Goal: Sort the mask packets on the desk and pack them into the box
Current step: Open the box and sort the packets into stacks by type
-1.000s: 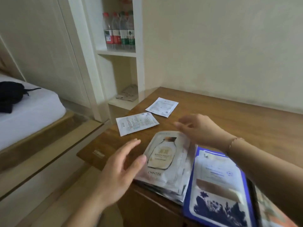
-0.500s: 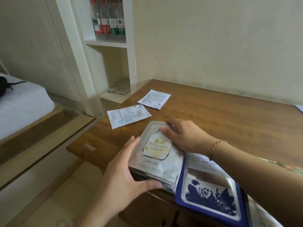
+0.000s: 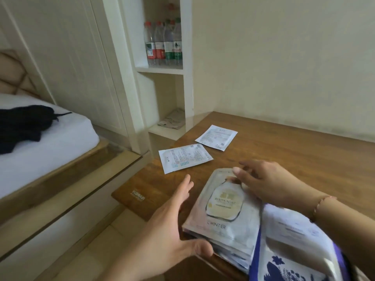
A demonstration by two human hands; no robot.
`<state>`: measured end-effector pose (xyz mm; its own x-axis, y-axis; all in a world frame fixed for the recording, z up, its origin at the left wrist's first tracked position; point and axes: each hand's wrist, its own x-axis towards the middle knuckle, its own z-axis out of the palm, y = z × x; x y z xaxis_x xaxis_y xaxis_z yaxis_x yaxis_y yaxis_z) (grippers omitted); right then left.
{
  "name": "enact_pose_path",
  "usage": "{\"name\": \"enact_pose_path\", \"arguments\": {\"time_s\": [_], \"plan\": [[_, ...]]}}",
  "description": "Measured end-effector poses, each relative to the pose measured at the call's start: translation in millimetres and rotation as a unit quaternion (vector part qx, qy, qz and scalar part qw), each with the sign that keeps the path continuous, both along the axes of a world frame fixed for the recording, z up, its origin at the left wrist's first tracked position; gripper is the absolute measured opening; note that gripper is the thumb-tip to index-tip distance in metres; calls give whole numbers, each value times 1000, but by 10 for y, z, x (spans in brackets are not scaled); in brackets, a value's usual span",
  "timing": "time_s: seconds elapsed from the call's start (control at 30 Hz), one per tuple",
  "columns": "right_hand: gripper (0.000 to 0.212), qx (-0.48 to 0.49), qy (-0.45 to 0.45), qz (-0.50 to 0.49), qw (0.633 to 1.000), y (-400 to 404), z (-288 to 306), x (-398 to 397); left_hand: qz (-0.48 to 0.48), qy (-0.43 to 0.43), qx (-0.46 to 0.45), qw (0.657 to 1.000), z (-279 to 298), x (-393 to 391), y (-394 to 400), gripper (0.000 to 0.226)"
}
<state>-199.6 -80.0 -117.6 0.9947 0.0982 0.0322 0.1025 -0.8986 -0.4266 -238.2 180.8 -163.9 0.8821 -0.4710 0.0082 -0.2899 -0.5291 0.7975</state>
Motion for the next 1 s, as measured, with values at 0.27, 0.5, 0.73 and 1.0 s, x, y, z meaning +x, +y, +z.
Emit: {"name": "enact_pose_path", "arguments": {"time_s": [0.27,0.5,0.73,1.0], "plan": [[53,-126,21,89,988,771,315,881,33,-119,296,947,60,1133,214,65],[52,-227,102,212,945,1177,54,972,5,-189,325,927,-31,836,545,74],[61,-248,96,319,910,1339,55,606,-55,-312,342,885,-248,701,1261,98],[88,-156,72,361,917,1342,130,309,54,-444,24,894,-222,624,1166,22]]}}
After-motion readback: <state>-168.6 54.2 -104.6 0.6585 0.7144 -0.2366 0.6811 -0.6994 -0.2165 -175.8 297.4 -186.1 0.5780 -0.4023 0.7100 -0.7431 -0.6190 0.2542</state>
